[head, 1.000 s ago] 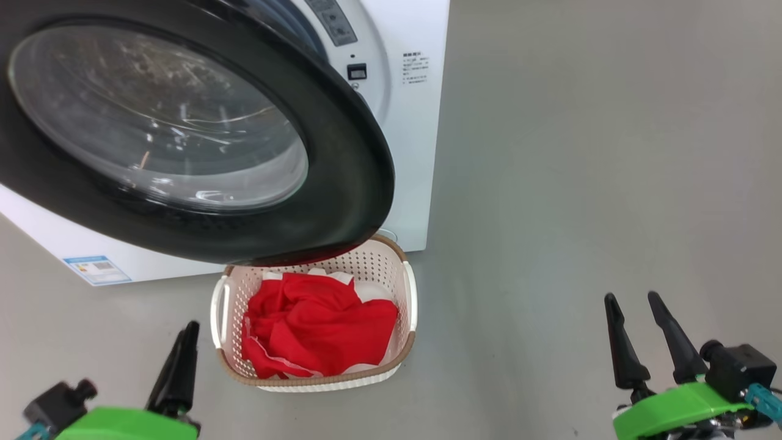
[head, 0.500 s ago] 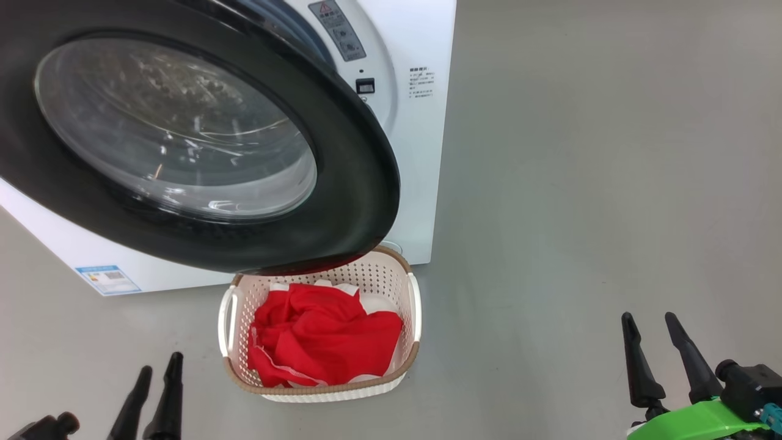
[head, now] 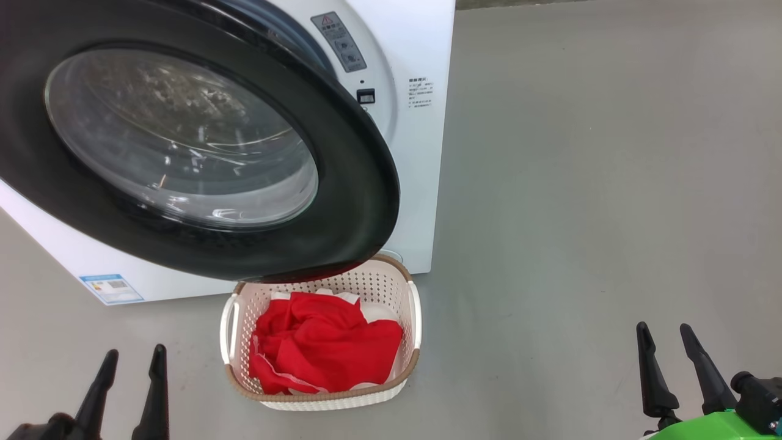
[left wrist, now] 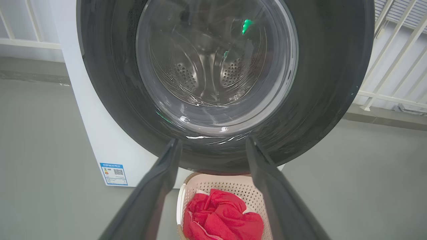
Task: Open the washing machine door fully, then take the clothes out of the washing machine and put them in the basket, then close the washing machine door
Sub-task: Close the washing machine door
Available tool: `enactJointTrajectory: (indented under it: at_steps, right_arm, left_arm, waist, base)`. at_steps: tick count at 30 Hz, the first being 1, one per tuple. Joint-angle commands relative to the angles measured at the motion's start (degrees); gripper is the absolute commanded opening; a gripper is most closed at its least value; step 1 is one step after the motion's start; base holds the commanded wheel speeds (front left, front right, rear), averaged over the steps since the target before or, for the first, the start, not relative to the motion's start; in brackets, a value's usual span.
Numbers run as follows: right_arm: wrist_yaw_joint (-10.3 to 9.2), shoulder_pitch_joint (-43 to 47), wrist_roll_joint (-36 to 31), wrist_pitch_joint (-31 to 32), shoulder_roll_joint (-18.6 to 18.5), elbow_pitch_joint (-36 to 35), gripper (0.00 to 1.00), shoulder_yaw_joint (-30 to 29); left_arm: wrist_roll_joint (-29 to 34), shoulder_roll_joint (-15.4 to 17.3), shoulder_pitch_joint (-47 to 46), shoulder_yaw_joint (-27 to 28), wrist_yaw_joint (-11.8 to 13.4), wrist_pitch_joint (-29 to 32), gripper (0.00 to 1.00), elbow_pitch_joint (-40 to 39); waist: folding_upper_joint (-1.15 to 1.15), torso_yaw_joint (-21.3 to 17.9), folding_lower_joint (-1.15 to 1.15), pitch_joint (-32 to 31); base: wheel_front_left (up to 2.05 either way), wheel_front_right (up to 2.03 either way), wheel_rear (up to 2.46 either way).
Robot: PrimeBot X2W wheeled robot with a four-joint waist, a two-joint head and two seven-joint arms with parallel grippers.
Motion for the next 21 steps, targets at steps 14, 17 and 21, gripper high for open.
enactJointTrajectory:
  at_steps: [14,17,21]
  right_arm:
    - [0.02,-0.39,0.31,-0.37,-0.83,-1.56,1.00,0.84]
    - [0.02,-0.43,0.25,-0.37,-0.83,-1.55,1.00,0.85]
    - [0.02,-0.60,0.13,-0.37,-0.83,-1.57,1.00,1.02]
  left_arm:
    - [8.78,-3.39,1.64,4.54,-0.32,-0.53,1.00,-2.79]
    - [8.71,-3.28,1.52,4.53,-0.32,-0.53,1.00,-2.72]
    - [8.86,-3.43,1.62,4.59,-0.32,-0.53,1.00,-3.00]
  waist:
    - [0.00,-0.29,0.00,0.03]
    - [0.00,-0.34,0.00,0.06]
    - [0.00,-0.48,0.00,0.12]
  base:
    - [0.00,0.00,0.00]
    - [0.00,0.00,0.00]
    - [0.00,0.00,0.00]
